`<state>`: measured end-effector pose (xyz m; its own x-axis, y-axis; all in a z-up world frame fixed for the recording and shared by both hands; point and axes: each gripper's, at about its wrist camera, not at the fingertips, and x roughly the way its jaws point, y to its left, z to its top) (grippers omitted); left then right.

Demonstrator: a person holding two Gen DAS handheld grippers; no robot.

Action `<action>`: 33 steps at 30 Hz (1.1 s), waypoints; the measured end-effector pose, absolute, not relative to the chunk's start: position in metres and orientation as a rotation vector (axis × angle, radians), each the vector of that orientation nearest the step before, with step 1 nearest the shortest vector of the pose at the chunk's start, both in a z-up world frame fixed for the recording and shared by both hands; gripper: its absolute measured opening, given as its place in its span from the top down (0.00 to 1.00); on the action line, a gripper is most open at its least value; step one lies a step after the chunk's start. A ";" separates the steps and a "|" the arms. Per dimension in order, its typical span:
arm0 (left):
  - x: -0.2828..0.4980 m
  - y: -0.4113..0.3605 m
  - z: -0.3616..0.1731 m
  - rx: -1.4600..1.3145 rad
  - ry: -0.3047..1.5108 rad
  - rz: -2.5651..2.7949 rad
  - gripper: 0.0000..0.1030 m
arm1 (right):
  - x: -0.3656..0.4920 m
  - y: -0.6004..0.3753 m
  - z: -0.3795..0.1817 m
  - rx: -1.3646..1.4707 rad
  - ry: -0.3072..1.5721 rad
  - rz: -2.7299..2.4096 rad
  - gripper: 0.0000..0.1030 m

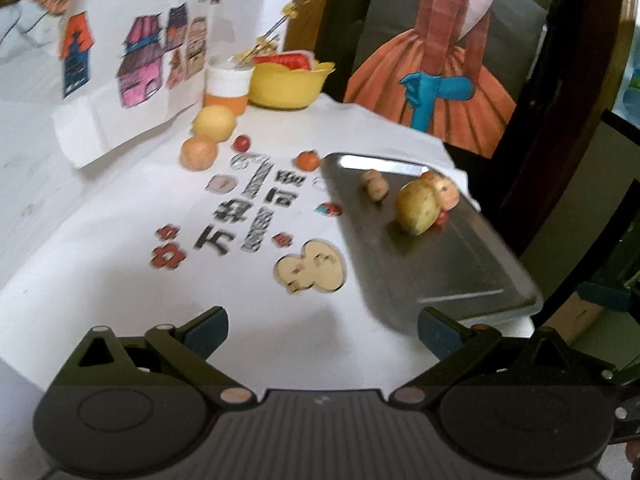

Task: Organize fruits
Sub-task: 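Move both open grippers from the tray toward the fruits left on the table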

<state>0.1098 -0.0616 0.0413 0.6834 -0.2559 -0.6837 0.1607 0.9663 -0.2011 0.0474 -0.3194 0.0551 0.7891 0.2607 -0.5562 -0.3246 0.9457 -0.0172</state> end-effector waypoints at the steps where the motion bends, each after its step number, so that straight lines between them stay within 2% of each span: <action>1: 0.108 -0.057 0.040 -0.132 0.790 -0.228 0.00 | 0.046 -0.317 0.054 -0.113 0.587 0.318 0.01; 17: 0.095 -0.006 0.041 -0.156 0.801 -0.158 0.00 | 0.031 -0.264 0.050 -0.196 0.641 0.421 0.01; 33: 0.100 0.042 0.074 -0.163 0.668 -0.102 0.00 | 0.041 -0.204 0.070 -0.327 0.584 0.533 0.01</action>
<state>0.0998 0.0415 0.0741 0.7810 -0.1463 -0.6072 0.0419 0.9823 -0.1828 0.0412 -0.2042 0.0696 0.7061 0.3801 -0.5975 -0.5599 0.8162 -0.1424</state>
